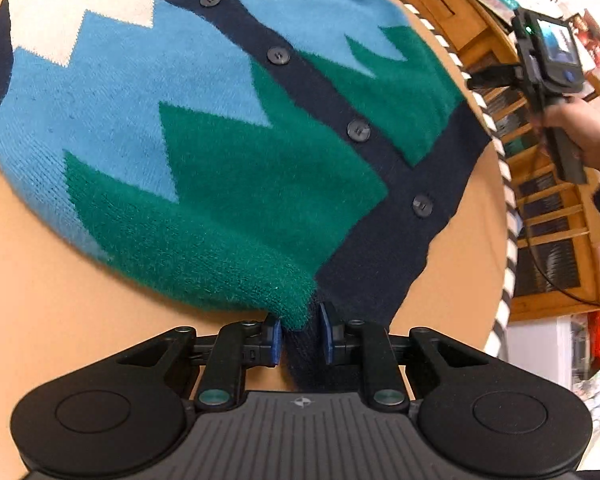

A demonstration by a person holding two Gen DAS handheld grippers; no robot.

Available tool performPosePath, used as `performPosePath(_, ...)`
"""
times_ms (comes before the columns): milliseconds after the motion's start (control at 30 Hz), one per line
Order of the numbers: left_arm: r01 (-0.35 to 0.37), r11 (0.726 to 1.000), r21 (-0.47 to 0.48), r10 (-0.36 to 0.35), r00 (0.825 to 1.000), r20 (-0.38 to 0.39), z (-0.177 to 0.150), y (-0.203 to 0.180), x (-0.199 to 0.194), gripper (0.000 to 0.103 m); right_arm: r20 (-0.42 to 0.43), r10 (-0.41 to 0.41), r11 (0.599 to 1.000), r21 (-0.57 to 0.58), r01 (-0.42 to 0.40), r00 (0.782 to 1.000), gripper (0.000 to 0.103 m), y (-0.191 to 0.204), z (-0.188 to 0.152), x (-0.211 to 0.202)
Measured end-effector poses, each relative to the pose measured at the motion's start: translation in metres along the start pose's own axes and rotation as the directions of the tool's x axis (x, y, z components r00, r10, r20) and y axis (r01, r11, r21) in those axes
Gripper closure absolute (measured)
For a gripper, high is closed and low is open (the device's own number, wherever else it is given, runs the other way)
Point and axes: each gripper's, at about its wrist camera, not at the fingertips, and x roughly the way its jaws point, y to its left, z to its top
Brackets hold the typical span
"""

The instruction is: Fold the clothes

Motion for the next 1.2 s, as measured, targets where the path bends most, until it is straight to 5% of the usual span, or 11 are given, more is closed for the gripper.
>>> performPosePath(133,0.032,0.999,-0.041,-0.033,0.999,-0.020,0.005,0.014,-0.023,0.068,0.132,0.091,0.996,0.014,-0.094,0.987,0.093,0.008,-0.004,-0.043)
performPosePath(267,0.018,0.999,0.029,-0.017,0.999,-0.049,0.001,0.020,-0.046,0.053,0.161,0.338,0.939,0.003,-0.343,0.927,0.079,0.031,-0.052,-0.097)
performPosePath(300,0.006,0.998,0.059,-0.003,0.999,-0.051,0.000,0.023,-0.052,0.052,0.154,0.385,0.921,0.004,-0.391,0.910,0.069,0.039,-0.068,-0.107)
performPosePath(400,-0.108,0.982,0.153,0.108,0.994,0.006,0.010,0.046,-0.066,0.048,0.121,0.465,0.883,-0.002,-0.469,0.877,0.064,0.071,-0.119,-0.136)
performPosePath(467,-0.215,0.958,0.192,0.204,0.976,0.072,0.031,0.070,-0.068,0.047,0.098,0.477,0.876,0.025,-0.481,0.874,0.060,0.092,-0.143,-0.150)
performPosePath(600,-0.331,0.925,0.188,0.309,0.941,0.138,0.091,0.115,-0.062,0.047,0.098,0.415,0.903,0.078,-0.422,0.905,0.041,0.122,-0.173,-0.174)
performPosePath(700,-0.346,0.927,0.145,0.324,0.934,0.152,0.135,0.141,-0.054,0.047,0.076,0.380,0.906,0.170,-0.387,0.922,0.041,0.131,-0.180,-0.177)
performPosePath(800,-0.405,0.899,0.169,0.372,0.907,0.196,0.168,0.152,-0.046,0.047,0.061,0.388,0.881,0.268,-0.390,0.920,0.038,0.137,-0.184,-0.175)
performPosePath(900,-0.458,0.860,0.224,0.409,0.882,0.233,0.190,0.156,-0.036,0.047,0.044,0.335,0.905,0.265,-0.334,0.941,0.035,0.161,-0.186,-0.179)
performPosePath(1200,-0.505,0.801,0.322,0.414,0.855,0.312,0.243,0.166,-0.010,0.047,-0.029,0.291,0.902,0.343,-0.264,0.956,0.028,0.180,-0.188,-0.167)
